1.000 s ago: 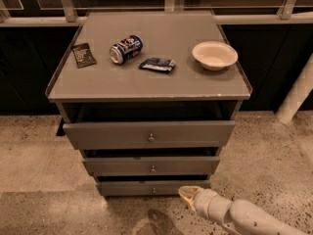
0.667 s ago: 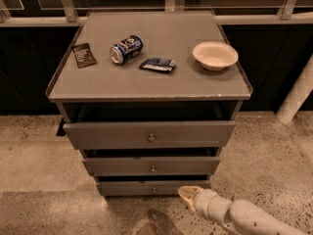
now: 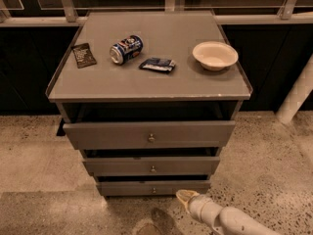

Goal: Open bottom drawer

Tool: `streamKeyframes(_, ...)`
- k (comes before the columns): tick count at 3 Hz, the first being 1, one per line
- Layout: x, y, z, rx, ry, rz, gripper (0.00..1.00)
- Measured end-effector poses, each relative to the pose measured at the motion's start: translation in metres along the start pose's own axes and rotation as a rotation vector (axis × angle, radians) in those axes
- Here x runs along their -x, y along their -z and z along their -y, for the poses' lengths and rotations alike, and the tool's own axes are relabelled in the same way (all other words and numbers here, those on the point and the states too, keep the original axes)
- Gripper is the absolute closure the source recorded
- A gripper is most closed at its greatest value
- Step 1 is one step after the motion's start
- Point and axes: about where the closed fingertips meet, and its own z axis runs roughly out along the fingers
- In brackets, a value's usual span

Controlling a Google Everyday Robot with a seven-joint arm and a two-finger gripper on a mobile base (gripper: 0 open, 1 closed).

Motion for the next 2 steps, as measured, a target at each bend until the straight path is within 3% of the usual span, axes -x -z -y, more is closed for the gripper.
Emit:
streamKeyframes(1, -0.0457, -0.0486, 0.0223, 0.005, -0.021, -0.039, 1.0)
streamKeyframes(2, -0.044, -0.0515, 0.0295, -0.003, -0.018, -0.038, 1.0)
